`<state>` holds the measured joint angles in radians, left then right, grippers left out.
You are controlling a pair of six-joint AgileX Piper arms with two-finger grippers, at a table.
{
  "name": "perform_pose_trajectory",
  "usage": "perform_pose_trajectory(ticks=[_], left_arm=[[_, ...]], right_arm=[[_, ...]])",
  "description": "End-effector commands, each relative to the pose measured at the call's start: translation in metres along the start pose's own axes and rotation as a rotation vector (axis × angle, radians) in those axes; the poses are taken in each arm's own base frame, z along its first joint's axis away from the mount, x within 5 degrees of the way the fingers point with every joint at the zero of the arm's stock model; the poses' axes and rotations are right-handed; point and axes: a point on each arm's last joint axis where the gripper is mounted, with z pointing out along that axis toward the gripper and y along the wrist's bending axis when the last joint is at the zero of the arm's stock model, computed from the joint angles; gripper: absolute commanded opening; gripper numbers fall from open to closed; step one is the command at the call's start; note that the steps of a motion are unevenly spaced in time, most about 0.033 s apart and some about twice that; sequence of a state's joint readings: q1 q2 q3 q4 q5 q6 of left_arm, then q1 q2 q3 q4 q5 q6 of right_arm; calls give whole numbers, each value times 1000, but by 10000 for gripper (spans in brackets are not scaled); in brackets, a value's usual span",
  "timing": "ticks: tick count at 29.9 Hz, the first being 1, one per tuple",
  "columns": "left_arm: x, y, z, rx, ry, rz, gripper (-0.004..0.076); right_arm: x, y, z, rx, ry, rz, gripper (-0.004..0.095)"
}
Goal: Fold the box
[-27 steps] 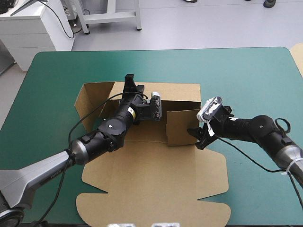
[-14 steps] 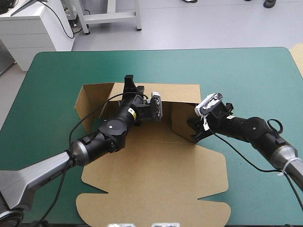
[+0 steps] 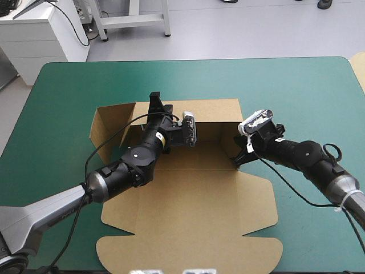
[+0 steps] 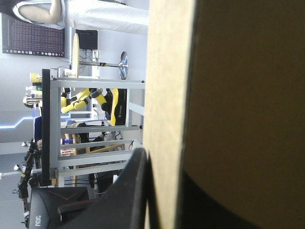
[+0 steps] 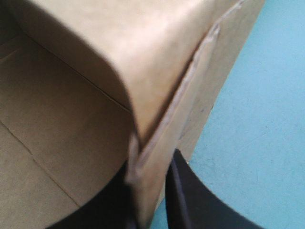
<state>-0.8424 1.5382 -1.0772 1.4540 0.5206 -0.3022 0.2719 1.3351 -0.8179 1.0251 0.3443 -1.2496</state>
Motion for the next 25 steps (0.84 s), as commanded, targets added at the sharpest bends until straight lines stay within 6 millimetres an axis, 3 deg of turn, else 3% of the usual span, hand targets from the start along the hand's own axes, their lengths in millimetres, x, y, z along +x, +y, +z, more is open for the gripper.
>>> perform_pose_trajectory(ticks=[1, 6, 9, 13, 19, 25], left_arm=[[-6, 8, -9, 2, -55, -87, 130], [-7, 8, -9, 12, -65, -99, 442], [-7, 9, -11, 3, -70, -92, 568], [-15, 13, -26, -18, -93, -92, 589], [-41, 17, -70, -57, -191, -80, 589], [-60, 8, -109, -16, -245, -74, 589]], right_arm=[[-12, 7, -10, -65, -35, -42, -15], [-13, 5, -10, -46, -40, -24, -15], [-13, 4, -10, -31, -45, 13, -15], [-13, 3, -10, -20, -46, 39, -15], [-15, -2, -10, 29, -64, 58, -15], [-16, -3, -10, 44, -69, 58, -15]])
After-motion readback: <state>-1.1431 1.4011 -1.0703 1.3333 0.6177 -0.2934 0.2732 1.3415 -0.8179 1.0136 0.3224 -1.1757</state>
